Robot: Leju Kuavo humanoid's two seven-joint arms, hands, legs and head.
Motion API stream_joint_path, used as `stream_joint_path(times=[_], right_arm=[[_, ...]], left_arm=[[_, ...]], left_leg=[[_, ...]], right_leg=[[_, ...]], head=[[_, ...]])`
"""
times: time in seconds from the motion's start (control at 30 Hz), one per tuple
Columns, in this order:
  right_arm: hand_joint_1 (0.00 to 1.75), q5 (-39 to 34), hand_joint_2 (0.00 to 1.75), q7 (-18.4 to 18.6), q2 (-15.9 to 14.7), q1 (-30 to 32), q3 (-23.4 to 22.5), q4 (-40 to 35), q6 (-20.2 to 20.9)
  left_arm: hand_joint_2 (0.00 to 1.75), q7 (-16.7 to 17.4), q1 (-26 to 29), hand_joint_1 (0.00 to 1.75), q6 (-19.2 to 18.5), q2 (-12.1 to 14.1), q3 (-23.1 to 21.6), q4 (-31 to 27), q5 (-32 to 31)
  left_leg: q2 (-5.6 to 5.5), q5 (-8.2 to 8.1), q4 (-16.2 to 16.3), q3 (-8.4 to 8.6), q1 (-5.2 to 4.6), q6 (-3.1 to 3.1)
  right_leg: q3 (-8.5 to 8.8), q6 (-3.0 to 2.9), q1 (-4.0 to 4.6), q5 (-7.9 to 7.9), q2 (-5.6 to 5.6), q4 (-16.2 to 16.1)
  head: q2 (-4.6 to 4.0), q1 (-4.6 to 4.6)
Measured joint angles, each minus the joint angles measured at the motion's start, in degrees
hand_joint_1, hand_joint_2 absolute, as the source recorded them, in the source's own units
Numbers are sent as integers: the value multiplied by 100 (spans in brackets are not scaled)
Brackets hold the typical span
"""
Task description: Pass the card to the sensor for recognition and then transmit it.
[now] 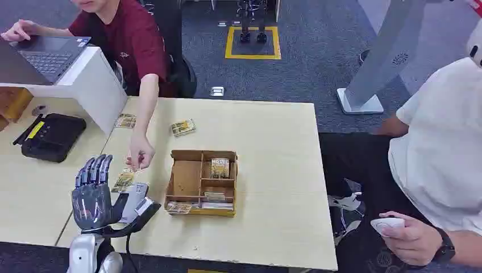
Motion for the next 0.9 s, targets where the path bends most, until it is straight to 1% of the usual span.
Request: stream_joint_path(times=[0.17, 0.3, 0.37, 0.4, 0.5, 0.63, 0.83, 0.9], right_arm=[[0, 15, 175, 0, 0, 0, 0, 0, 0], [0, 17, 175, -11, 0, -1, 0, 0, -11], [0, 20, 175, -26, 0, 0, 0, 0, -48], [0, 31, 175, -26, 0, 0, -2, 0, -59], [0, 33, 175, -26, 0, 0, -2, 2, -63], [0, 33, 175, -35, 0, 1, -2, 4, -68], [0, 33, 175, -52, 0, 2, -2, 4, -68], [0, 31, 175, -50, 0, 2, -2, 4, -70]], left_arm=[[175, -164, 3, 175, 0, -2, 48, -133, 96], [175, -276, 2, 175, 0, -52, 127, -204, 112], [175, -90, 6, 175, 0, -48, 144, -241, 156], [175, -108, 10, 175, 0, -44, 144, -258, 223], [175, -350, 18, 175, 0, -48, 162, -271, 402], [175, -523, 26, 175, 0, -57, 177, -271, 581], [175, -580, 25, 175, 0, -114, 249, -271, 700], [175, -518, 25, 175, 0, -138, 256, -269, 794]], left_leg=[[0, 0, 0, 0, 0, 0], [0, 0, 0, 0, 0, 0], [0, 0, 0, 0, 0, 0], [0, 0, 0, 0, 0, 0], [-2, 0, 0, -1, 0, 0], [0, 0, 0, -1, 0, 0], [-1, 0, 0, -1, 0, 0], [0, 0, 0, 0, 0, 0]], right_leg=[[0, 0, 0, 0, 0, 0], [0, 0, 0, 0, 0, 0], [0, 0, 0, 0, 1, 0], [0, 0, 0, 0, 1, 0], [1, 0, 0, 0, -1, 0], [0, 0, 0, 0, 0, 0], [0, 0, 0, 0, 0, 0], [0, 0, 0, 0, 0, 0]], head=[[0, 2], [0, 2], [0, 2], [0, 0], [0, 2], [0, 0], [0, 2], [0, 2]])
